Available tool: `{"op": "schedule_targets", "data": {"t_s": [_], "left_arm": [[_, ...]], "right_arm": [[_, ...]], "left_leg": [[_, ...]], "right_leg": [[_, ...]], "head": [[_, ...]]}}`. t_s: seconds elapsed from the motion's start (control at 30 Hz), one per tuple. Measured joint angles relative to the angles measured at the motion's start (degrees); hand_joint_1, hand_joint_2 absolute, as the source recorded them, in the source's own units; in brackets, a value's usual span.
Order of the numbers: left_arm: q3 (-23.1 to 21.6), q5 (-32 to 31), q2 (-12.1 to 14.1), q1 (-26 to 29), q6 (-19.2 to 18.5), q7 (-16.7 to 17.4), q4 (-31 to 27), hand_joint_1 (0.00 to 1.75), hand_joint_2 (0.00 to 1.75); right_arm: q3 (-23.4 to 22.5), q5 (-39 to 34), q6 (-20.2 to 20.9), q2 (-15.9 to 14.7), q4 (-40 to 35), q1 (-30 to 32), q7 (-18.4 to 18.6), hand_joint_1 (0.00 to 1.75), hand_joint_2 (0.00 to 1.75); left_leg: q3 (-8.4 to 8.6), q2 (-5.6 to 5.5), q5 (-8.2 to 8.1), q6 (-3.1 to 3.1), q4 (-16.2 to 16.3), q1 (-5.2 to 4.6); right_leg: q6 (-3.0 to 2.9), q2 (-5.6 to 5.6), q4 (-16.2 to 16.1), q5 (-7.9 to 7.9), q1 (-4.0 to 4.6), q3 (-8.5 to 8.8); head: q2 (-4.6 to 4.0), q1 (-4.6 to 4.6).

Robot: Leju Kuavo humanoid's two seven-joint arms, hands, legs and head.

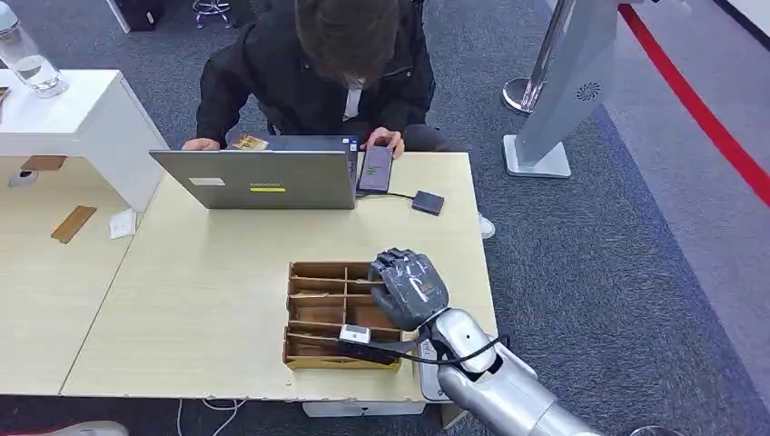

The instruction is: Pass the card to the sensor for recognition and then transmit it.

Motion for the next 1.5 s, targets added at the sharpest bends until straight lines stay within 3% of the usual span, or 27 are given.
{"op": "schedule_targets", "data": {"t_s": [1.2, 1.23, 1.5], "left_arm": [[0.0, 0.0, -0.2, 0.0, 0.0, 0.0, -0.4, 0.00, 0.00], [0.0, 0.0, -0.2, 0.0, 0.0, 0.0, -0.4, 0.00, 0.00], [0.2, -1.2, -0.2, 0.0, -0.5, -0.7, -0.4, 0.00, 0.00]], "right_arm": [[0.0, 0.0, 0.0, 0.0, 0.1, 0.0, 0.0, 1.06, 1.75], [0.0, 0.0, 0.0, 0.0, 0.1, 0.0, 0.0, 1.75, 1.75], [0.0, -0.5, -2.5, 0.0, 0.2, 0.0, -1.4, 1.75, 1.75]], "left_leg": [[0.00, 0.00, 0.00, 0.00, 0.0, 0.00], [0.00, 0.00, 0.00, 0.00, 0.0, 0.00], [0.00, 0.01, 0.00, 0.00, 0.0, 0.00]], "right_leg": [[0.00, 0.00, 0.0, 0.00, 0.00, 0.00], [0.00, 0.00, 0.0, 0.00, 0.00, 0.00], [0.00, 0.00, 0.0, 0.00, 0.00, 0.00]], "head": [[0.00, -0.02], [0.00, 0.00], [0.00, 0.00]]}}
